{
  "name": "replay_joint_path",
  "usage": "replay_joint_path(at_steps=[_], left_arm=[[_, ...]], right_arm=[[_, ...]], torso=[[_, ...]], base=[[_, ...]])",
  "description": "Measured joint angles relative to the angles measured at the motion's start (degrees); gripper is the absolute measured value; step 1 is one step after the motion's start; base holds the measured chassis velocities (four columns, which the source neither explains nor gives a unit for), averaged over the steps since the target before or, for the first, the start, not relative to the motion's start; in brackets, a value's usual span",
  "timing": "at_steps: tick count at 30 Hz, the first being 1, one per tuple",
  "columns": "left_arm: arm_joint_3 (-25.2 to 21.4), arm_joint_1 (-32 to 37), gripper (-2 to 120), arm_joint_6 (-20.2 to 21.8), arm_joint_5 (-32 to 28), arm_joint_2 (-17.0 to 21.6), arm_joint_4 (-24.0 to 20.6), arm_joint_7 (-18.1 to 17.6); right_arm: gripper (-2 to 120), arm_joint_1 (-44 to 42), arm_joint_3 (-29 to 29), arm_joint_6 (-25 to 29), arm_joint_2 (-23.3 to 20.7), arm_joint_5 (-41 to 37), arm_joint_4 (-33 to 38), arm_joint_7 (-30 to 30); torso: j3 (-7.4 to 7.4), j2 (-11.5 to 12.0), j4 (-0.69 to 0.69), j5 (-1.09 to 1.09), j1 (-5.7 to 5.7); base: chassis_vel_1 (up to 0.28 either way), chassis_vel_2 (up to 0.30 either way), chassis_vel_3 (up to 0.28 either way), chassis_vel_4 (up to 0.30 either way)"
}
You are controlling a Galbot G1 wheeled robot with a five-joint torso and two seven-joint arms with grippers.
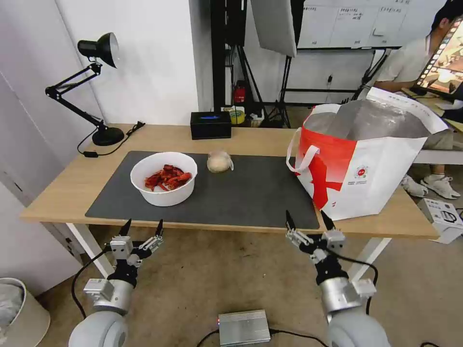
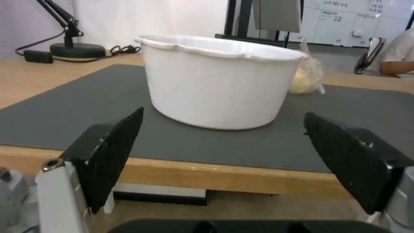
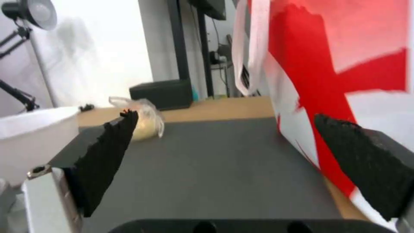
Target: Pick up the trash from the table and place it into the takeout bag.
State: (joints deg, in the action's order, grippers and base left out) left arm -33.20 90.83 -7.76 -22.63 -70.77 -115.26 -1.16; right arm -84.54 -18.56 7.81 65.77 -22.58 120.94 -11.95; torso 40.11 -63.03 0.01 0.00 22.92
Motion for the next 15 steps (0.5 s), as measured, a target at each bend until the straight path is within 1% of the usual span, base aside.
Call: replay_joint_path(at_steps=[3,4,7,8,12,14,15], left_arm=[[-0.30,0.51,100,-0.18,-0.02,-0.06,-0.70,0.05],[-0.30,0.51,100,-0.18,-0.02,-0.06,-0.70,0.05],[-0.47,1.21,100,-0.21,0.00,-0.23,-1.11,0.06],[-0.47,1.21,100,-0.21,0.00,-0.23,-1.11,0.06],[-0.56,1.60,100,-0.27,0.21,-0.53,-1.37,0.12],[-0.57,1.60,100,-0.27,0.22,-0.55,-1.37,0.12],[-0.81,1.64,100,-0.30,0.26,-0.80,-1.49,0.12]], right_arm=[[100,4.33,1.56,-1.10,-1.78,-3.45,-2.16,0.09],[100,4.33,1.56,-1.10,-1.78,-3.45,-2.16,0.09],[100,8.54,3.76,-2.21,-2.98,-6.23,-4.52,0.16],[100,8.54,3.76,-2.21,-2.98,-6.23,-4.52,0.16],[100,13.36,6.45,-3.50,-3.54,-8.14,-7.30,0.15],[100,13.68,6.61,-3.58,-3.54,-8.23,-7.45,0.13],[100,18.28,8.82,-4.71,-3.66,-9.53,-9.29,-0.18]], torso=[[0.00,0.00,-0.01,0.00,0.00],[0.00,0.00,-0.01,0.00,0.00],[0.00,0.00,-0.01,0.00,0.00],[0.00,0.00,-0.01,0.00,0.00],[0.00,0.00,-0.01,0.00,0.00],[0.00,0.00,-0.01,0.00,0.00],[0.01,0.01,-0.01,0.00,0.00]], base=[[0.000,0.000,0.000,0.000],[0.000,0.000,0.000,0.000],[0.000,0.000,0.000,0.000],[0.000,0.000,0.000,0.000],[0.000,0.000,0.000,0.000],[0.000,0.000,0.000,0.000],[0.000,0.000,0.000,0.000]])
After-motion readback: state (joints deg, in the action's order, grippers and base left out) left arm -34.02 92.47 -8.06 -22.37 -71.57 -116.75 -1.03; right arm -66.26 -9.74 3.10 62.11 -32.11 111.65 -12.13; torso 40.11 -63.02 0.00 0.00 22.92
